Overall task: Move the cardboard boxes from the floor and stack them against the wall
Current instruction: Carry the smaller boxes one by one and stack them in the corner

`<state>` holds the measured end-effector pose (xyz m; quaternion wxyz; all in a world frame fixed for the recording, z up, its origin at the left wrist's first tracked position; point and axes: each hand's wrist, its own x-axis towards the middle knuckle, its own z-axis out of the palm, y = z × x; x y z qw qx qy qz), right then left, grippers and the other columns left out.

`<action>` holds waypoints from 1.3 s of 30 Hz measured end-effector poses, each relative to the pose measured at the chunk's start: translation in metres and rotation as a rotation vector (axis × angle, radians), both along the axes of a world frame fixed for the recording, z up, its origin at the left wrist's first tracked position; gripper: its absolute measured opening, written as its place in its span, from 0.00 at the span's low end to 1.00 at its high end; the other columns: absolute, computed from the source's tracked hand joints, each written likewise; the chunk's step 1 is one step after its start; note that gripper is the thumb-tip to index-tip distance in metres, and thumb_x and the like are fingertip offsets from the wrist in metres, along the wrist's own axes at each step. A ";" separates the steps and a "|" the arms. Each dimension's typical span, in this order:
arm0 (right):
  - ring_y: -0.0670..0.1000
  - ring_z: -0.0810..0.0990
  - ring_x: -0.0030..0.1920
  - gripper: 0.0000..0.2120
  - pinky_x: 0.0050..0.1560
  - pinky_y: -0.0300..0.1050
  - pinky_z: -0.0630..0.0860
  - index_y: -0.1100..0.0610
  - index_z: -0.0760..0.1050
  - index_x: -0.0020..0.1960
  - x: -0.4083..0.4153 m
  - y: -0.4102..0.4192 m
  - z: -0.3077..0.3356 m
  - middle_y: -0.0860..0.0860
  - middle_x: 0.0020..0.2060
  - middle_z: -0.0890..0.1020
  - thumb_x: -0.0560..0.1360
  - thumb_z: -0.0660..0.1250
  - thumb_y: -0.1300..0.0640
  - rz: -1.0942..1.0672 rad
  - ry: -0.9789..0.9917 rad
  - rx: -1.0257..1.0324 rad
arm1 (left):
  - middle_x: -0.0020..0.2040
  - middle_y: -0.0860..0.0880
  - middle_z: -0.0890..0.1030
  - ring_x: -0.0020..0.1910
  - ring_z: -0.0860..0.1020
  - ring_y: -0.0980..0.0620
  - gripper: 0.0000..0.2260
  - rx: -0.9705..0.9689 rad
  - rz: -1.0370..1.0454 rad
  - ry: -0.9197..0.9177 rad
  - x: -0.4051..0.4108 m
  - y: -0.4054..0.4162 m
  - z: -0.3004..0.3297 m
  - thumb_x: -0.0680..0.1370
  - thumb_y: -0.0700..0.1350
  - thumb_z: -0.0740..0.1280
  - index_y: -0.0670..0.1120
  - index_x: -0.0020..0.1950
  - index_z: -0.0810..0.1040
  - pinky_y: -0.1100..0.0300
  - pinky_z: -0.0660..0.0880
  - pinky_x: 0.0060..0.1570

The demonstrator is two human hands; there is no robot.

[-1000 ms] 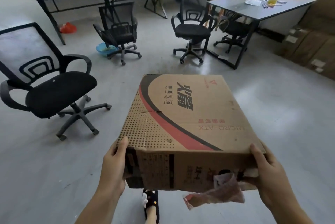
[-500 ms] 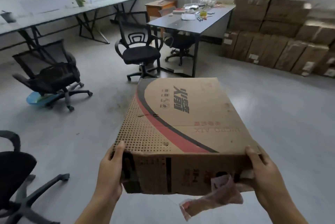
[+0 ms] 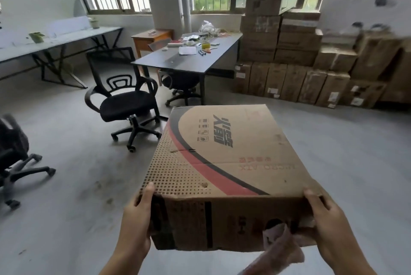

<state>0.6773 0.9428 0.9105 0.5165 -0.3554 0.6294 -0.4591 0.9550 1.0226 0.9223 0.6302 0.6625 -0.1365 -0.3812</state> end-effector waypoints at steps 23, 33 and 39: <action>0.57 0.75 0.52 0.16 0.42 0.57 0.80 0.51 0.71 0.65 -0.008 -0.477 0.009 0.52 0.51 0.77 0.79 0.60 0.49 -0.306 0.015 -0.078 | 0.44 0.53 0.80 0.41 0.77 0.53 0.08 -0.068 -0.318 0.001 0.007 -0.562 0.010 0.81 0.48 0.59 0.51 0.46 0.77 0.56 0.72 0.34; 0.61 0.78 0.52 0.14 0.53 0.67 0.76 0.51 0.73 0.63 -0.042 -0.662 0.006 0.48 0.46 0.78 0.79 0.61 0.51 -0.471 -0.045 -0.107 | 0.46 0.52 0.81 0.44 0.79 0.52 0.07 -0.057 -0.460 0.010 -0.028 -0.793 0.006 0.80 0.49 0.61 0.51 0.47 0.78 0.55 0.74 0.37; 0.57 0.78 0.50 0.11 0.50 0.61 0.79 0.49 0.73 0.61 -0.106 -0.794 -0.002 0.50 0.49 0.79 0.79 0.61 0.53 -0.487 -0.040 -0.156 | 0.44 0.53 0.81 0.43 0.78 0.54 0.08 -0.092 -0.484 0.006 -0.096 -0.930 -0.001 0.81 0.47 0.59 0.51 0.48 0.78 0.56 0.74 0.38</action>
